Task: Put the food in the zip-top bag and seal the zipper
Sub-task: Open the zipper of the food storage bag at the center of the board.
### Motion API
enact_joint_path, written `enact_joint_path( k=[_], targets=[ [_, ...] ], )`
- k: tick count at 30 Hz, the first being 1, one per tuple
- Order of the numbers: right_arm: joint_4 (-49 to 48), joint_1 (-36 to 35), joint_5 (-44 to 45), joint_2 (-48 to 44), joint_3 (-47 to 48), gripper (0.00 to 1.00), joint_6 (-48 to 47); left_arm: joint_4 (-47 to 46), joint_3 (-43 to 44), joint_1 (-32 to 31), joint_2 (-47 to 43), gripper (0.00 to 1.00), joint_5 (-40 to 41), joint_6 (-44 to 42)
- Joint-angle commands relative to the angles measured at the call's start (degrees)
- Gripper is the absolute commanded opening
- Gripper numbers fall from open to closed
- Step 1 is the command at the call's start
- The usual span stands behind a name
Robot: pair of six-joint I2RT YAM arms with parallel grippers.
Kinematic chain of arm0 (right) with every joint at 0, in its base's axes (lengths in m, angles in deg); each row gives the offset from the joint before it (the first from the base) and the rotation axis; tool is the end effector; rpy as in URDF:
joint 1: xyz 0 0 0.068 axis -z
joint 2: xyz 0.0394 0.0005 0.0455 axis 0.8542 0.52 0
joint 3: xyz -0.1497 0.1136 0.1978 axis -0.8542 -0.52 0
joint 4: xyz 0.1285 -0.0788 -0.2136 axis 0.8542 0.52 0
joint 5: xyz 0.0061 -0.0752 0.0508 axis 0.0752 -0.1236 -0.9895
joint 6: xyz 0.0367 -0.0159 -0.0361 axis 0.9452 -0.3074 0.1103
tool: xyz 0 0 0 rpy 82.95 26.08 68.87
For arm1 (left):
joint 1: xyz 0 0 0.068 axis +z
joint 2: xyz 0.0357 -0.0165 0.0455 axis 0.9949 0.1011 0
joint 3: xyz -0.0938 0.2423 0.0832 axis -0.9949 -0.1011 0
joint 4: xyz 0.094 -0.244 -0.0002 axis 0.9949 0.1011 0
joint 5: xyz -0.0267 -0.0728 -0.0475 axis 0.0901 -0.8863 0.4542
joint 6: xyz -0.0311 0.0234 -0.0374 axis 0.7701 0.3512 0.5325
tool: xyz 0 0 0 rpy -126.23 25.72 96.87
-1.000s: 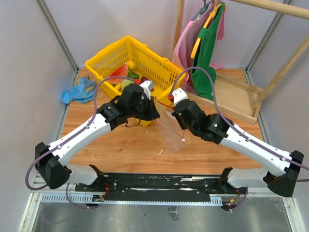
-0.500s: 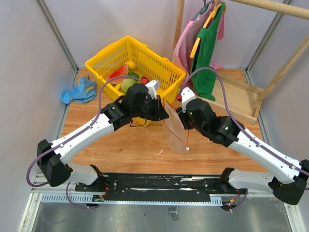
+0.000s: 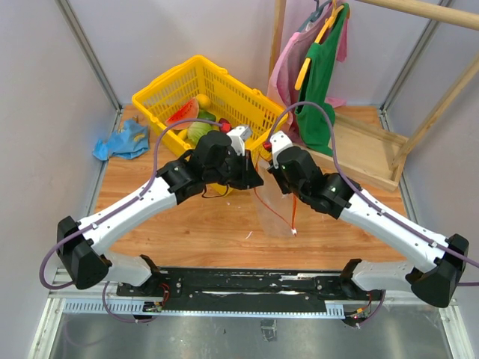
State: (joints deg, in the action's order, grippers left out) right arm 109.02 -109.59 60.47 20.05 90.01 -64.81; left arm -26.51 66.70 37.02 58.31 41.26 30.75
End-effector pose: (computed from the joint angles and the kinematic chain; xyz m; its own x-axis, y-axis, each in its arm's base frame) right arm 0.1750 0.1962 0.3572 -0.3623 -0.3334 -0.8704 -0.5166 0.8491 -0.1102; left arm 0.2017 -0.2287 0.3558 -0.7212 0.0081 -0.6927 0.5403 0.6324 -0.5551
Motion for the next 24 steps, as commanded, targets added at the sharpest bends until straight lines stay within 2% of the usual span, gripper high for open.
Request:
enact_joint_path(
  k=[1,2,8,11,14,18,24],
  targets=[
    [3.3,2.5,11.3,-0.7,2.2,0.04,1.9,2.2,0.6,-0.4,-2.6,0.00,3.4,0.0],
    [4.3,2.8,13.2,-0.9,2.3,0.01,2.2,3.2,0.5,-0.4,-2.7,0.00,4.4,0.3],
    [10.5,4.2,21.2,-0.5,3.2,0.01,4.6,9.5,0.7,-0.4,-2.4,0.00,11.1,2.0],
    [11.5,4.5,20.6,-0.1,3.4,0.01,5.2,10.4,0.5,-0.4,-2.1,0.00,13.7,2.6],
    [10.5,4.5,16.9,0.0,3.5,0.01,6.4,8.3,0.3,-0.4,-1.4,0.01,12.8,3.3],
    [9.8,4.4,14.4,0.6,3.7,0.01,11.9,3.2,-0.7,-0.4,-0.4,0.12,10.2,6.2],
    [9.8,3.9,16.8,0.3,3.3,0.01,19.1,-1.9,-4.1,-0.4,-0.9,0.32,10.5,10.8]
  ],
)
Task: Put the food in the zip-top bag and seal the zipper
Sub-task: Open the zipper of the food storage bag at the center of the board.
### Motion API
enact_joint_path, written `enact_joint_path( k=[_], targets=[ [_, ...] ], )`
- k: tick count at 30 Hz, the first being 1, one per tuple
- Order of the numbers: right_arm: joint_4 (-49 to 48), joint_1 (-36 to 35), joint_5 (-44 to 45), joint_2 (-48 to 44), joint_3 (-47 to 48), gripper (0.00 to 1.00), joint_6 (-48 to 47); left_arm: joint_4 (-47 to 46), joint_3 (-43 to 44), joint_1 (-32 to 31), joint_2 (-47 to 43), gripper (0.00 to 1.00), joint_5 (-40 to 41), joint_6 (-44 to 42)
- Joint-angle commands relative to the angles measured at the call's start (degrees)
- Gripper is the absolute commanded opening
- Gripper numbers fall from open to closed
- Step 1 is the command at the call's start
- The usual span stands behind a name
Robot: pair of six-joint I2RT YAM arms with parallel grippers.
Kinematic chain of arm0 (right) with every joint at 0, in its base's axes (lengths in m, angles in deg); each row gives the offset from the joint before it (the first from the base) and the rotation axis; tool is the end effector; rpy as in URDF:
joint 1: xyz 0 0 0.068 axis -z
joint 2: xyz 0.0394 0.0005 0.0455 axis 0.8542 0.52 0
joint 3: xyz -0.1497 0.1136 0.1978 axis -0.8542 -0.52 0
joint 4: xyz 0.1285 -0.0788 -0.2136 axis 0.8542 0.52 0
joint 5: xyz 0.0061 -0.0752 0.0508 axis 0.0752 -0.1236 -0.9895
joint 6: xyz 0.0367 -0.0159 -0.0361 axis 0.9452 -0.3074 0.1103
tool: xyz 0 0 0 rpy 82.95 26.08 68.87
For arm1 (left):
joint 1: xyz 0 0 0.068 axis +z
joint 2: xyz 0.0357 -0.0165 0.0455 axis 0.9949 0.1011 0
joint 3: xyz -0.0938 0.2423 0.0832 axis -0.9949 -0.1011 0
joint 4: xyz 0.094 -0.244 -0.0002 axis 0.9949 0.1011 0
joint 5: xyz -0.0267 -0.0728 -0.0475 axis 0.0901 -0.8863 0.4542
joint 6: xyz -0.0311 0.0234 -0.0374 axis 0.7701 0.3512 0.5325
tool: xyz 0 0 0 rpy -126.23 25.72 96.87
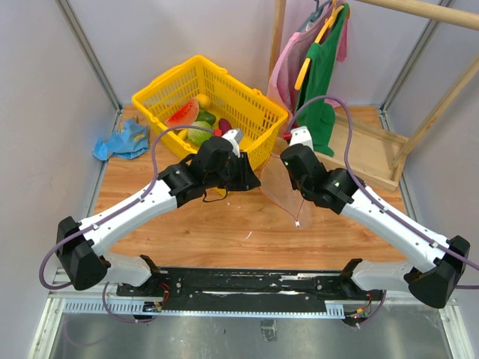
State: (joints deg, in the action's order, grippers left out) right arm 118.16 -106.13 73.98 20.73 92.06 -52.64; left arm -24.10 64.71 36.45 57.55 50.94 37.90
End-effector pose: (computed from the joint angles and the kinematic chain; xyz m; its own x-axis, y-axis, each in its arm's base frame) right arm 0.1855 0.1731 0.3546 -0.4947 -0.1891 -0.8483 -0.1876 0.9763 -0.1082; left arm 0.2002 -0.2226 0.3432 -0.7583 -0.1107 -0.6425 0.3638 0.7460 -0.5578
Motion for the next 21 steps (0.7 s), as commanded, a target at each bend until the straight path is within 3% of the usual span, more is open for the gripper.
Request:
enact_joint_path(
  k=[1,9,21],
  targets=[
    [-0.1,0.1,3.9,-0.8,0.9,0.01,7.6,-4.8,-2.4,0.2,-0.2,0.36,1.0,4.1],
    [-2.5,-1.9,7.3,-0.4,0.0,0.01,11.9,-8.7,-2.7,-0.2,0.2,0.58,1.4,6.6],
    [-3.7,-4.0,8.5,2.0,0.8,0.01,14.4,-13.0,-2.1,-1.0,4.0,0.58,0.2,8.2]
  ],
)
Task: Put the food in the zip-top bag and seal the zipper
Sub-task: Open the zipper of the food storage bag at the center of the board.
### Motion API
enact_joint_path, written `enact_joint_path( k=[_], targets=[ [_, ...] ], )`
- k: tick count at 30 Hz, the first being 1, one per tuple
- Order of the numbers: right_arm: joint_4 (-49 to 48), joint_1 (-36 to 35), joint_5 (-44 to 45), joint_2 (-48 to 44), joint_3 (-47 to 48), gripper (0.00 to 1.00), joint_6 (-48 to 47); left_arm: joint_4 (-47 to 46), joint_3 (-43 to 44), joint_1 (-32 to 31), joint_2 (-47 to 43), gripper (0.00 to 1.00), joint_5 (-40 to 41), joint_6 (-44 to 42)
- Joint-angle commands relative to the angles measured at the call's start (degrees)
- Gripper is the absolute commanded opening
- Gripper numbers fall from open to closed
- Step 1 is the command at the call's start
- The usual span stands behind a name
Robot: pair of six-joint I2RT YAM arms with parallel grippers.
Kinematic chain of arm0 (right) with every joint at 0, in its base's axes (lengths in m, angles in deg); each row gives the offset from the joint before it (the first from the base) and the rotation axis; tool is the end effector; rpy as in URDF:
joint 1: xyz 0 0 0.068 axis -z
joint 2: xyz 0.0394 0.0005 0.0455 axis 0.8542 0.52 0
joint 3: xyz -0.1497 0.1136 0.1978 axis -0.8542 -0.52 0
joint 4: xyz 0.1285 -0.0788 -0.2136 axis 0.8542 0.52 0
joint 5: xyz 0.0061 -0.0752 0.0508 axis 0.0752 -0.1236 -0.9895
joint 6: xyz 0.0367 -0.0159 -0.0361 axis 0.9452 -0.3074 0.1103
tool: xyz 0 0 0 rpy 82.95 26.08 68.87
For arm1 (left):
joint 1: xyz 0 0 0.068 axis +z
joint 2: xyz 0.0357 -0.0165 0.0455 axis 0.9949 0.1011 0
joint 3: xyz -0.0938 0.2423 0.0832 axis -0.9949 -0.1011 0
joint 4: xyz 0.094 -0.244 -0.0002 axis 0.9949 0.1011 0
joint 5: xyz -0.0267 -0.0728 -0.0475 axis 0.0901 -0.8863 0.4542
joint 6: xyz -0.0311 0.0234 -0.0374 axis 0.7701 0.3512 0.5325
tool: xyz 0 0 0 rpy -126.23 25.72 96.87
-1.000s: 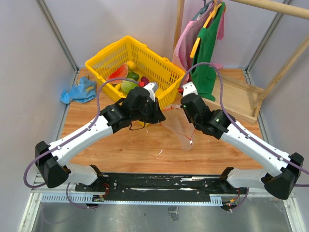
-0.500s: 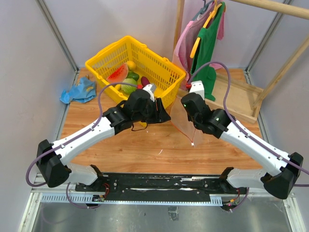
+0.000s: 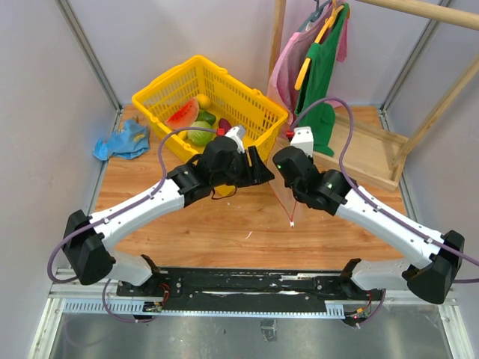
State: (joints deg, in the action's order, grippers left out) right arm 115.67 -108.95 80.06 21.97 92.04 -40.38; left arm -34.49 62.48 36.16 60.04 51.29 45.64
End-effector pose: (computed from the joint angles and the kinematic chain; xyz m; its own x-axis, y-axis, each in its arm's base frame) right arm 0.1831 0.1849 0.3542 -0.4677 0.0165 -0.8837 -0.0476 0.9979 0.0438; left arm 0.2113 -0.2369 0.3345 -0.7605 -0.2518 -0.5985 0.3031 0.6775 -0.6701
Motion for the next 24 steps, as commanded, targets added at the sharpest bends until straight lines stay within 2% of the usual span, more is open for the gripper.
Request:
enact_joint_path(
  k=[1,3,6,8,13,18,21,24],
  targets=[
    [-1.1,-1.3,2.5,0.8,0.9,0.01,2.2,-2.4,0.3,-0.8,1.8,0.56,-0.3,0.3],
    [-1.2,-1.3,2.8,0.5,0.8,0.01,1.8,-1.8,0.3,-0.8,2.0,0.44,-0.1,-0.1],
    [-2.5,-1.2,1.3,0.0,0.3,0.02,-0.5,0.3,0.1,-0.8,1.5,0.13,1.9,-1.2],
    [-1.5,-1.1,0.2,0.0,0.9,0.07,-1.5,2.4,0.0,-0.8,0.7,0.01,4.6,-2.4],
    [2.5,-1.1,-2.0,-0.5,2.7,0.24,-5.4,5.5,0.0,-0.8,-0.9,0.00,8.7,-4.4],
    [8.1,-1.1,-4.2,-1.1,5.0,0.37,-7.3,6.7,0.3,-0.7,-1.1,0.00,9.3,-4.8],
    [10.8,-1.1,-4.8,-1.5,5.6,0.38,-7.5,6.9,0.4,-0.7,-1.0,0.00,9.2,-5.0],
    [11.8,-1.1,-3.0,-2.3,5.0,0.26,-8.0,7.9,0.8,-0.7,-0.8,0.01,9.0,-5.5]
  ],
)
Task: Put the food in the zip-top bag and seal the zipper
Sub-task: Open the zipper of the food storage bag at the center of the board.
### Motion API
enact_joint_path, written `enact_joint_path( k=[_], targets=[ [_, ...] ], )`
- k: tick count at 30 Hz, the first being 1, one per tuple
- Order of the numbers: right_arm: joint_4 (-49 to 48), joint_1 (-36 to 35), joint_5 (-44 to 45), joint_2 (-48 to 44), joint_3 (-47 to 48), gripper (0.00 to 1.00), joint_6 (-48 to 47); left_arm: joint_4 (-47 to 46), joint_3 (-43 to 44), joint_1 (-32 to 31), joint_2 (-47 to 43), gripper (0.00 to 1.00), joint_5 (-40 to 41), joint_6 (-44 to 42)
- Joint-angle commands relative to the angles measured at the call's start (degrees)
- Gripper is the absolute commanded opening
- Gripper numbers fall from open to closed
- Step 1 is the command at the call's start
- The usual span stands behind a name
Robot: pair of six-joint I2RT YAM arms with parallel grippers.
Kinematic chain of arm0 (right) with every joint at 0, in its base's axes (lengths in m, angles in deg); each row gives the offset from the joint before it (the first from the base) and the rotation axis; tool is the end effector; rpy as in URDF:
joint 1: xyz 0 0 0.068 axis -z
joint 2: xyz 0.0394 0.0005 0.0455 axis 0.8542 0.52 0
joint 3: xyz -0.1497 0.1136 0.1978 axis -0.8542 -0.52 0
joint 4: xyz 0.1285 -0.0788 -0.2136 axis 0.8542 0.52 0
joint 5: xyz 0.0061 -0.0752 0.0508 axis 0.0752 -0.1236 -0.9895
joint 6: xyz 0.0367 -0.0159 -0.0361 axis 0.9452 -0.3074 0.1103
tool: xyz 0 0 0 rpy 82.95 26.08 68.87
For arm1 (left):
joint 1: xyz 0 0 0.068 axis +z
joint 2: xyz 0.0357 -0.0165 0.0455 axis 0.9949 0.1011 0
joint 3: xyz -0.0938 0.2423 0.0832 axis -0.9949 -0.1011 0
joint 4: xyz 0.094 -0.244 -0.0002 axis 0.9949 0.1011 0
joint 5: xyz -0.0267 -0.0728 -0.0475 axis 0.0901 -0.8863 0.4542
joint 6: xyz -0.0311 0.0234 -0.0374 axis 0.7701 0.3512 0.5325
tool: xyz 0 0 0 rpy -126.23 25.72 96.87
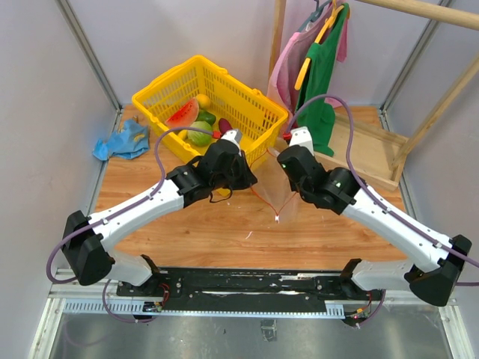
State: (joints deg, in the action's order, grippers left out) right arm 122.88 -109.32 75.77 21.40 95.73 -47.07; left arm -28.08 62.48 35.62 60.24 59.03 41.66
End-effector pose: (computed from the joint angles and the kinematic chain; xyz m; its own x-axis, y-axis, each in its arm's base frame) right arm 0.1745 0.1803 0.3664 -0.5109 -0.1399 -0.8482 -0.1700 0.9836 -0.0598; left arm 0.2091 -0.2317 0.3229 -0.7333 -0.1998 -0.6499 0.2580 0.8026 -0.5378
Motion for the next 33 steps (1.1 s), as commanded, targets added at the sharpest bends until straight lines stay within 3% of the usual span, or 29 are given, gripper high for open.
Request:
enact_joint_path(
  k=[1,7,11,20,28,30,33],
  targets=[
    [5.1,-0.6,2.0,-1.8,1.3,0.22,-1.5,2.1,1.0,-0.2,-0.9,0.00,1.4,-1.8],
    [8.9,4.2,2.4,-1.5,2.3,0.01,-3.9,7.8,2.2,-0.2,-1.5,0.00,4.3,-3.7],
    [8.0,7.4,-0.3,-3.0,1.5,0.01,-6.4,10.9,2.7,-0.2,-1.3,0.00,3.7,-4.8],
    [0.7,7.6,-13.6,-3.3,0.1,0.01,-11.9,7.1,4.1,-0.2,0.9,0.02,-1.1,-5.1],
    [1.0,7.6,-10.4,-1.6,1.7,0.01,-12.1,-0.1,3.9,-0.2,0.0,0.34,-3.9,-4.9],
    [1.9,7.6,-6.4,-0.5,2.3,0.01,-11.2,-0.6,4.5,-0.2,-0.3,0.44,-4.3,-6.8],
    [4.5,7.6,-1.8,1.4,4.0,0.01,-9.7,0.0,6.8,1.2,-0.1,0.52,-5.3,-9.6]
  ],
)
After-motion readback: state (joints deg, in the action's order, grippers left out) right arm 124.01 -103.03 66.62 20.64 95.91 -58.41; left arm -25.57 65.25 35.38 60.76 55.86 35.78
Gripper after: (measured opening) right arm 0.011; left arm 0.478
